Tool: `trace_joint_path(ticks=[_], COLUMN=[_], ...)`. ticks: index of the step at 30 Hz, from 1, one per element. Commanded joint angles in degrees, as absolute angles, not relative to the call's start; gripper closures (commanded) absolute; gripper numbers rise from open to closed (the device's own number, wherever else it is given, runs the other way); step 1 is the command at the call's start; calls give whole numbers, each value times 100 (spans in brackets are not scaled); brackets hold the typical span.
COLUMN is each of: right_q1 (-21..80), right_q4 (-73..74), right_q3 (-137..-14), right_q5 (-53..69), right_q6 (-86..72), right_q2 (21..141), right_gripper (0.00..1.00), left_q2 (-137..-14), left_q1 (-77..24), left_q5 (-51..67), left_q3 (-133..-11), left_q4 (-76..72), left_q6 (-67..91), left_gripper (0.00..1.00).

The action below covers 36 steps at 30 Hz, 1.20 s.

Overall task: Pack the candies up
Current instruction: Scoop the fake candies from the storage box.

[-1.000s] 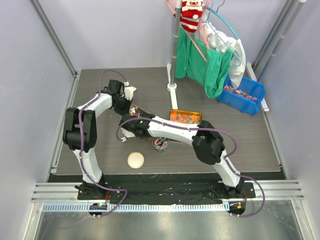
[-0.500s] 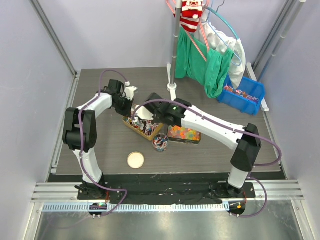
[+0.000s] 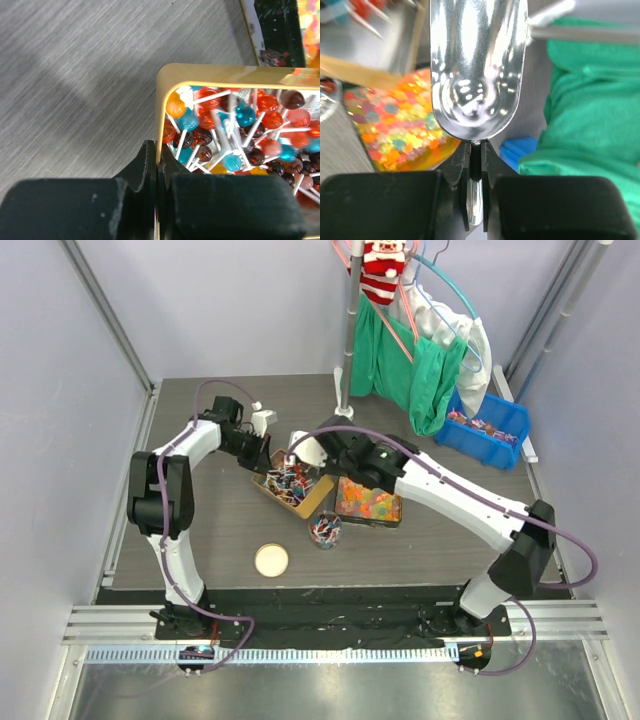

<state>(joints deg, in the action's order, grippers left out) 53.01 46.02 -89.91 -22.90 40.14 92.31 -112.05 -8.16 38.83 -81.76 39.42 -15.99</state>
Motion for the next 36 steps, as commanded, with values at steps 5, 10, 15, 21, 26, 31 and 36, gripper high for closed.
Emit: trace_joint_path(ticks=[5,10,15,21,26,31,36], right_q1=[4693,4728,5036,5510,5678,5678,5686], right_q4=[4377,4630,4852,4956,4992,4878,4729], right_q3=[-7947,-7427,-7435,-7830,-8261,-8622,-8666], right_q5=[-2847,-2734,-2575,-2575,-2540,-2409,-2373], right_q6=[4069,4026,3929,3832,3823,3832,3797], right_q2=[8649,8718,8815,8894,8912,8807,8763], right_gripper=[99,99,99,99,99,99,99], left_q2=[-11241,-11180,-11101,-11057,-11092,-11109,-11101], left_q1=[-475,-475,-466,-475,-475,-475,-475], left_q5=[5045,5036,4774,4395,4298,4298,4272], left_q3=[-8411,-8358,-8271,-8191,-8191,-8191,-8191], left_q4=[4070,3955,3798,3648,3639,3639,3630], left_q6=[-1433,-1354,-1248,-1178,-1169,-1178,-1169], left_gripper=[100,100,100,100,100,100,100])
